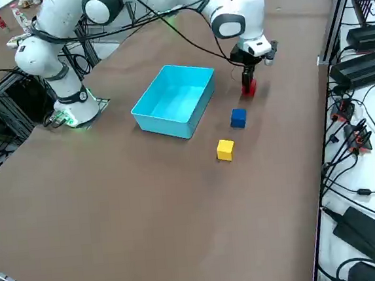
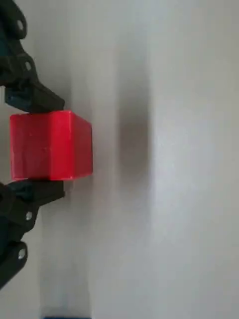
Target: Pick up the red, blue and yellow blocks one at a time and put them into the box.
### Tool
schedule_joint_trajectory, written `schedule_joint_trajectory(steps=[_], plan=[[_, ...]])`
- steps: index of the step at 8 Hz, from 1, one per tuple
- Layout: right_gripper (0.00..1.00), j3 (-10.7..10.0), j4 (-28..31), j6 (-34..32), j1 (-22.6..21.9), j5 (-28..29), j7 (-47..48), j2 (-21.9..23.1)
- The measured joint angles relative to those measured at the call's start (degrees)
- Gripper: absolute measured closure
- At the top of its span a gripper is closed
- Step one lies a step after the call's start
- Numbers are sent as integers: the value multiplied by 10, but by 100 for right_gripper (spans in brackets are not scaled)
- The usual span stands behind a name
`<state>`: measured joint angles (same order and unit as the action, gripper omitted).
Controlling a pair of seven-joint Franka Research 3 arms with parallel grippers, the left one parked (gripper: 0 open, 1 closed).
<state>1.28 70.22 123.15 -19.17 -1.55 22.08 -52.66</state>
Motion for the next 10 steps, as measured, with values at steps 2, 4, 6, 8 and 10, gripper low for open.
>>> schedule_joint_trajectory(steps=[2, 4, 6, 8, 10], plan=[[31, 0, -6, -25, 0, 2, 0, 30], [31, -4, 2, -135, 1, 3, 2, 105], [31, -5, 105, -184, 1, 3, 6, 224], [31, -6, 285, -159, 2, 3, 7, 360], [31, -4, 466, -79, -1, 3, 8, 464]])
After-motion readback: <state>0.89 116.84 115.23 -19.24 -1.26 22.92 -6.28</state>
